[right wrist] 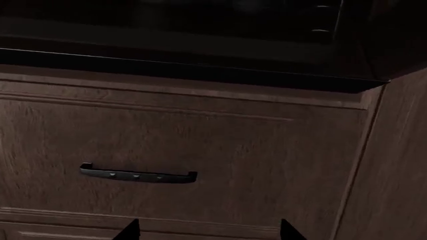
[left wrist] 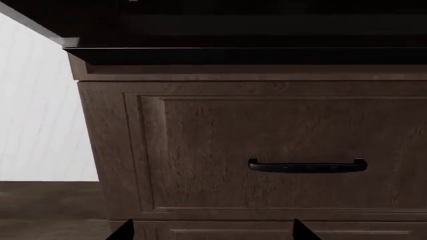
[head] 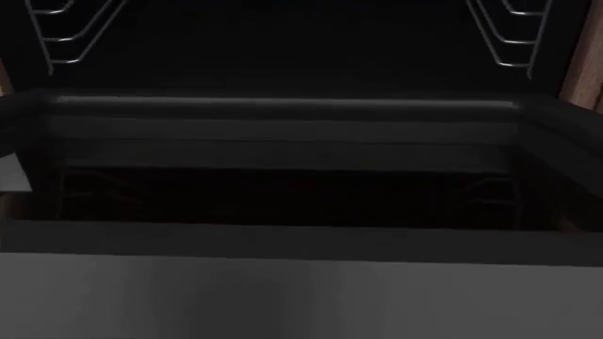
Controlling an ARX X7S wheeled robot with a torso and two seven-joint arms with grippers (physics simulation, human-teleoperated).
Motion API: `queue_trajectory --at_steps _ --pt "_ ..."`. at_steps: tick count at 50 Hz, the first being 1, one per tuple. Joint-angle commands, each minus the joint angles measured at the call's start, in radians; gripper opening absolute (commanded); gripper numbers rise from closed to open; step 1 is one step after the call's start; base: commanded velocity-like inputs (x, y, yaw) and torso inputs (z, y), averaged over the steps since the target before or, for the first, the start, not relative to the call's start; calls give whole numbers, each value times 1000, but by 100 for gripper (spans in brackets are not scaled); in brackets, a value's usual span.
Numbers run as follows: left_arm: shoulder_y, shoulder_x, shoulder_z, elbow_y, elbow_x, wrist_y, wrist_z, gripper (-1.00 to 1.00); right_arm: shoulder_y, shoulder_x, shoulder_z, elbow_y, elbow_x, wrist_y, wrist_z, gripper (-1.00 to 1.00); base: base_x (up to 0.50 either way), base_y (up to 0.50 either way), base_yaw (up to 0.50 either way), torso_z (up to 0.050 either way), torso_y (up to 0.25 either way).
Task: Close the oven door
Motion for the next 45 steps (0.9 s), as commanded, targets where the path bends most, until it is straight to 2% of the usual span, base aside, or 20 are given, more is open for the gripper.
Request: queue_trajectory --at_steps 1,17,32,33,35,40,43,45 --pt "1 -3 4 3 -4 1 -4 100 -1 5 -5 -4 3 -2 4 100 219 0 0 0 0" --pt "2 -9 11 12 -7 -4 -12 100 2 10 -21 4 -2 -20 2 100 197 0 0 0 0" --pt "2 -15 11 19 -27 -6 -10 100 -4 12 7 -9 57 -15 8 100 1 0 0 0 0" --pt "5 -13 -3 43 -73 -18 2 100 -5 14 6 -25 71 -15 -2 100 0 0 0 0 0" --pt "10 -29 13 146 -42 -82 -39 100 -2 21 39 -82 155 27 -10 100 0 0 0 0 0" --pt "-10 -62 1 351 -82 -248 -90 100 48 71 16 -267 116 204 43 100 0 0 0 0 0" --pt "-35 -80 21 410 -47 -314 -117 100 60 81 34 -351 146 275 67 100 0 0 0 0 0" --pt "-62 -85 6 463 -96 -401 -125 100 71 97 45 -428 154 332 92 100 0 0 0 0 0"
